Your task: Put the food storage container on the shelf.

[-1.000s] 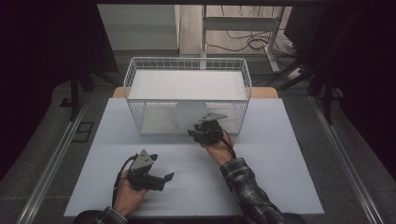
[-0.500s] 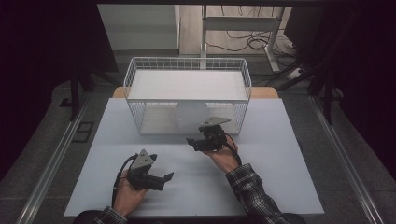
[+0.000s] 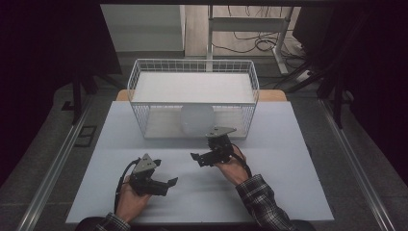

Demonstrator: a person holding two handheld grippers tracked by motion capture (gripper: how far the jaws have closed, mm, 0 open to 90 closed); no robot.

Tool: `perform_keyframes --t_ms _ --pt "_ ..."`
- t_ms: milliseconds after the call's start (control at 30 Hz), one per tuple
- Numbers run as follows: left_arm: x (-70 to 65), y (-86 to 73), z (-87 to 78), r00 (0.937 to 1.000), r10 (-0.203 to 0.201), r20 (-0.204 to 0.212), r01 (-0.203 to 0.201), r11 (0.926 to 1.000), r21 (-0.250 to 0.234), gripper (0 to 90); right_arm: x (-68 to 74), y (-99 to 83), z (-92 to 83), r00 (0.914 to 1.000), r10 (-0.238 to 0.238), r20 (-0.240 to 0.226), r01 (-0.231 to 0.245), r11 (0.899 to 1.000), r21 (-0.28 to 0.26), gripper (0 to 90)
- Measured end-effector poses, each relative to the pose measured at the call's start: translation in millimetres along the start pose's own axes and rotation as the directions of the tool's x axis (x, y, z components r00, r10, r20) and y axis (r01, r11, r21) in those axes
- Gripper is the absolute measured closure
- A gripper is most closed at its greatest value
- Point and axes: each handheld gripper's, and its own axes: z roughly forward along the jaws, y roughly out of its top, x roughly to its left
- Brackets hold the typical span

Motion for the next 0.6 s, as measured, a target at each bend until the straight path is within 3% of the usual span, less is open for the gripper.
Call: perform_keyframes --t_ms 267,367,600 --pt "2.4 -2.7 0.8 0.9999 0.003 0.012 -0.003 1.0 -0.005 5.1 6.1 -8.0 -12.1 0.9998 0.009 -0.019 -0.009 1.0 -0.016 2.3" --pt "1.2 -3.2 1.7 0.9998 0.019 0.0 -0.019 0.9998 0.007 5.1 8.6 -12.8 -15.5 0.9996 0.012 -0.024 -0.012 1.0 -0.011 2.4" --pt "1.4 -3.0 0.2 0.9999 0.014 0.003 -0.014 0.9999 -0.001 5.1 13.8 -22.8 -24.6 0.9998 0.005 -0.021 -0.005 1.0 0.004 1.0"
